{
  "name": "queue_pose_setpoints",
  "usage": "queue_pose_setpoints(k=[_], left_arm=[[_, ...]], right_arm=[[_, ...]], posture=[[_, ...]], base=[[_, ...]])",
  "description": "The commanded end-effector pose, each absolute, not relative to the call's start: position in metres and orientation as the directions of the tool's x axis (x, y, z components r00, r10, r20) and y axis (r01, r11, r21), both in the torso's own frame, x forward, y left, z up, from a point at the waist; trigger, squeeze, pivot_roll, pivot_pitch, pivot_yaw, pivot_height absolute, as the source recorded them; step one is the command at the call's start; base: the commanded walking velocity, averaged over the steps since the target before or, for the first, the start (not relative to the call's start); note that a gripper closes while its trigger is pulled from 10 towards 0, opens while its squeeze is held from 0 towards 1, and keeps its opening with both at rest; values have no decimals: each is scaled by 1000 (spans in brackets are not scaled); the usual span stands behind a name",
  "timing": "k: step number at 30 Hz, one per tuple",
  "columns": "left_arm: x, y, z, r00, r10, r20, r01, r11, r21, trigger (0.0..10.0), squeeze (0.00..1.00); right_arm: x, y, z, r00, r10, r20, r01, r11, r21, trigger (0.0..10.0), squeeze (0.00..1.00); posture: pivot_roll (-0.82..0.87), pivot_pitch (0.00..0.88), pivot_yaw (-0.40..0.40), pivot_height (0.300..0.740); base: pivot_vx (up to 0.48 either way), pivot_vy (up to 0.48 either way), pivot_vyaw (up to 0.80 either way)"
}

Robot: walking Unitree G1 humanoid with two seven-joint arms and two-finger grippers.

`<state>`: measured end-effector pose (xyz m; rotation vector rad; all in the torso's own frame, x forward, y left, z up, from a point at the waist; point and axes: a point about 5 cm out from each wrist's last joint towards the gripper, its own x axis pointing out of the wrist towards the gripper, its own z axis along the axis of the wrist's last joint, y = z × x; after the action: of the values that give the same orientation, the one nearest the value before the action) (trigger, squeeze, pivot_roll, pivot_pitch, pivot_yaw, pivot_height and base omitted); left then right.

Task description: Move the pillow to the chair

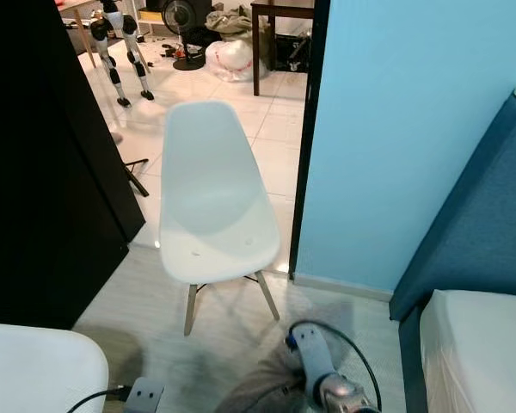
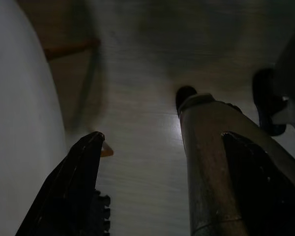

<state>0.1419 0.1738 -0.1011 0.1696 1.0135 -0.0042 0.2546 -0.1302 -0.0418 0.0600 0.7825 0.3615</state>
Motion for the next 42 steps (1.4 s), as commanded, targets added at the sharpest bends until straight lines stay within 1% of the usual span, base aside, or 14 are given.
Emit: queue_pose_setpoints(k=[1,3,4,5,6,11,14,19,22,25,34,36,38,42], left_arm=[[152,181,-96,564,101,-820,43,987,152,10000,0],[164,185,-91,601,114,-791,12,988,152,10000,0],[164,185,-91,601,114,-791,12,988,152,10000,0],[177,191,-83,641,133,-756,-23,988,153,10000,0],[184,194,-79,659,143,-739,-38,987,156,10000,0],[200,199,-70,700,155,-697,-49,984,169,10000,0],[202,196,-69,703,146,-696,-40,985,167,10000,0],[197,186,-73,693,115,-712,0,987,159,10000,0],[187,179,-80,671,91,-736,33,988,152,10000,0],[180,176,-84,653,82,-753,49,987,150,10000,0],[177,175,-85,646,78,-759,58,987,150,10000,0],[169,173,-89,624,74,-778,76,985,155,10000,0],[168,173,-90,621,77,-780,74,985,157,10000,0],[168,173,-90,623,85,-778,69,984,163,10000,0]], right_arm=[[290,-123,-9,778,355,-518,-285,935,213,10000,0],[305,-116,7,815,371,-446,-286,925,249,10000,0],[305,-116,7,815,371,-446,-286,925,249,10000,0],[319,-106,25,835,413,-363,-320,902,290,10000,0],[325,-99,34,837,447,-315,-355,882,309,10000,0],[340,-73,65,806,571,-156,-486,790,374,10000,0],[346,-64,78,798,594,-102,-519,764,383,10000,0],[348,-65,80,808,581,-101,-509,774,377,10000,0],[347,-68,77,812,571,-121,-500,787,361,10000,0],[346,-70,75,810,572,-129,-498,787,365,10000,0],[346,-70,75,809,574,-131,-498,786,367,10000,0],[340,-53,72,745,646,-169,-569,746,346,10000,0],[339,-50,71,734,656,-177,-577,739,348,10000,0],[335,-49,62,731,641,-235,-545,755,365,10000,0]], posture=[[-35,62,-23,740],[-32,64,-26,740],[-32,64,-26,740],[-27,64,-27,740],[-25,64,-29,740],[-21,63,-30,740],[-23,61,-29,740],[-24,61,-25,740],[-23,62,-23,740],[-21,65,-20,740],[-21,65,-20,740],[-13,76,-15,740],[-13,76,-15,740],[-9,82,-18,740]], base=[[352,0,0],[358,0,0],[360,0,0],[375,0,0],[375,0,0],[382,0,0],[400,0,0],[408,0,0],[419,0,0],[420,0,0],[420,0,0],[422,0,0],[420,0,0],[0,0,0]])
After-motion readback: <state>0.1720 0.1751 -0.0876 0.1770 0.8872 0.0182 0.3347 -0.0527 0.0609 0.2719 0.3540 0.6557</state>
